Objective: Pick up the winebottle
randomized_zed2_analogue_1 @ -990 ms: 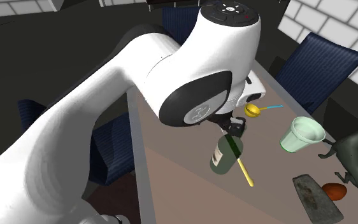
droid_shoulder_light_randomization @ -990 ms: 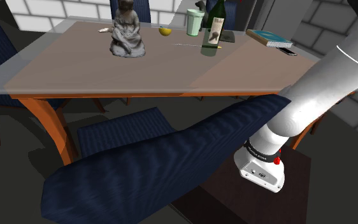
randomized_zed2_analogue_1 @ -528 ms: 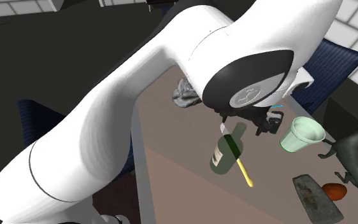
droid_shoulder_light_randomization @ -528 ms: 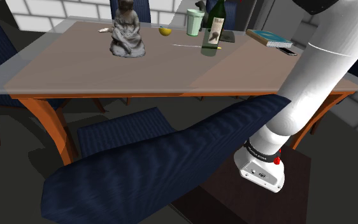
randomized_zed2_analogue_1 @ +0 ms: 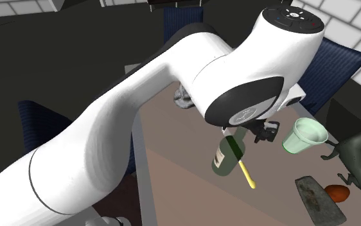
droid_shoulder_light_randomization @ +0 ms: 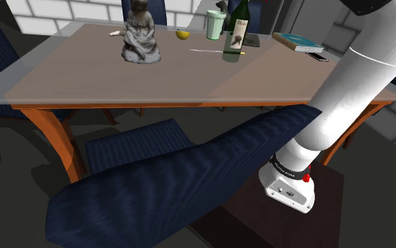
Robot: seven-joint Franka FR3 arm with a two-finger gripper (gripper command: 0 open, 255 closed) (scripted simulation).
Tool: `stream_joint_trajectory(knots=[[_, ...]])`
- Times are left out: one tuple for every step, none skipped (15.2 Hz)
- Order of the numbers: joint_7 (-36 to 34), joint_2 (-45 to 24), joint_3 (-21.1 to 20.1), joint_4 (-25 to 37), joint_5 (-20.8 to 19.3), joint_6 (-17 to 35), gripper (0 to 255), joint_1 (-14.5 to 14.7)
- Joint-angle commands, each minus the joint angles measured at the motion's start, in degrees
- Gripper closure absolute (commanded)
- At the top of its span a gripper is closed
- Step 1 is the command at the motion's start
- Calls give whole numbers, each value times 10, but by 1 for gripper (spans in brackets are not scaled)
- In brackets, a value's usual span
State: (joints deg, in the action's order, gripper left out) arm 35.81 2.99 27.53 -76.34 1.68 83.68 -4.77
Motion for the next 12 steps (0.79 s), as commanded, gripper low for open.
stream_joint_trajectory(knots=[[-1,4,-1,-8,-2,5,255,1],[-1,4,-1,-8,-2,5,255,1],[-1,4,-1,-8,-2,5,255,1],[-1,4,-1,-8,-2,5,255,1],[-1,4,-1,-8,-2,5,255,1],[-1,4,-1,-8,-2,5,255,1],[-1,4,-1,-8,-2,5,255,1],[-1,4,-1,-8,-2,5,255,1],[-1,4,-1,-8,-2,5,255,1],[0,2,0,-4,-1,3,255,0],[2,-5,2,11,3,-7,255,-1],[4,-12,4,28,6,-17,255,-2]])
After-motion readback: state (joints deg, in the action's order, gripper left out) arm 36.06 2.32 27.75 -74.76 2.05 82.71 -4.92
